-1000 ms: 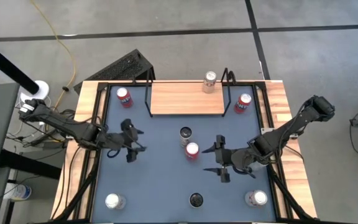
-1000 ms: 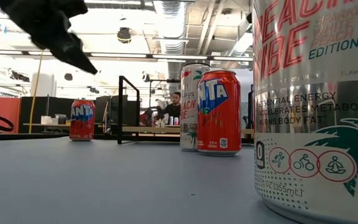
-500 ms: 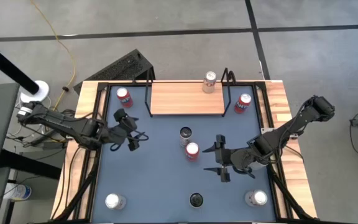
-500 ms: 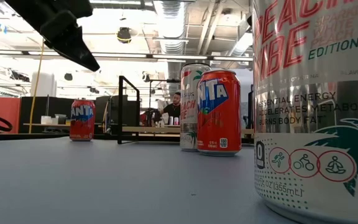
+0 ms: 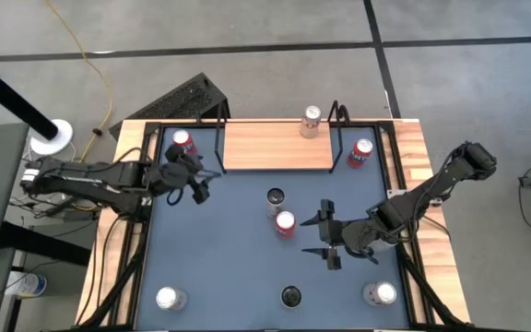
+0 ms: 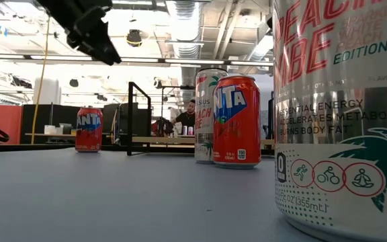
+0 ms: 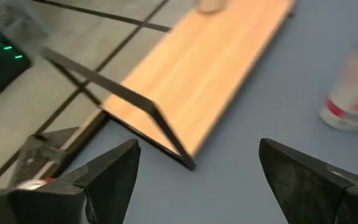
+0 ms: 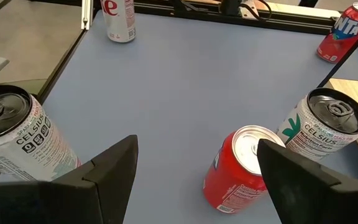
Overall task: Place canned beverage on shelf
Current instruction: Put the top left orange soda can on the shelf
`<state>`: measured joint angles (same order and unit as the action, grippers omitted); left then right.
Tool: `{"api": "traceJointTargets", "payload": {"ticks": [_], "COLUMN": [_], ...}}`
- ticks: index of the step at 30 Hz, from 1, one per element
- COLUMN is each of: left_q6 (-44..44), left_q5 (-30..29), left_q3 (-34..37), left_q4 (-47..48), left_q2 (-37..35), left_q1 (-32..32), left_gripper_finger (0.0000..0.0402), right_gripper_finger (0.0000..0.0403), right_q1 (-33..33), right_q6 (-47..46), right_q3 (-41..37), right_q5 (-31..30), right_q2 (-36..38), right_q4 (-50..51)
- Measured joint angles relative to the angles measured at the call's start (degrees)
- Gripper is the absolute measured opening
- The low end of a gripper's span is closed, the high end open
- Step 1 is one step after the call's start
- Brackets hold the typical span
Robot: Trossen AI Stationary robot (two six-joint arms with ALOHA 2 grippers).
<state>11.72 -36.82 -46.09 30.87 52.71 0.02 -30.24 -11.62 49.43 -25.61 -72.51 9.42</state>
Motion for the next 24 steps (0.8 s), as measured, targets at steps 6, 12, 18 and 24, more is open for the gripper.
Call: {"api": "traceJointTargets", "payload": {"ticks": [6, 12, 18, 24], "left_q6": [-3.6, -5.9, -1.9, 0.0], "left_q5": [0.4, 6.4, 13.5, 18.6], "left_q3": [-2.9, -6.1, -8.3, -8.3], "left_q4": [0.6, 5.1, 10.1, 12.5], "left_q2": [0.0, 0.0, 0.0, 2.5], "left_q1": [7.6, 19.0, 32.7, 43.7], "left_gripper_finger": [0.0319, 0.0318, 0.0318, 0.0318], "right_gripper_finger": [0.0317, 0.0317, 0.0317, 0.0317], "right_q1": [0.0, 0.0, 0.0, 0.0], "right_q6": [0.0, 0.0, 0.0, 0.0], "right_q3": [0.0, 0.0, 0.0, 0.0], "right_q5": [0.0, 0.0, 0.2, 0.2], "right_q2": [0.0, 0.0, 0.0, 0.0], "right_q4": [0.5, 0.4, 0.5, 2.1]}}
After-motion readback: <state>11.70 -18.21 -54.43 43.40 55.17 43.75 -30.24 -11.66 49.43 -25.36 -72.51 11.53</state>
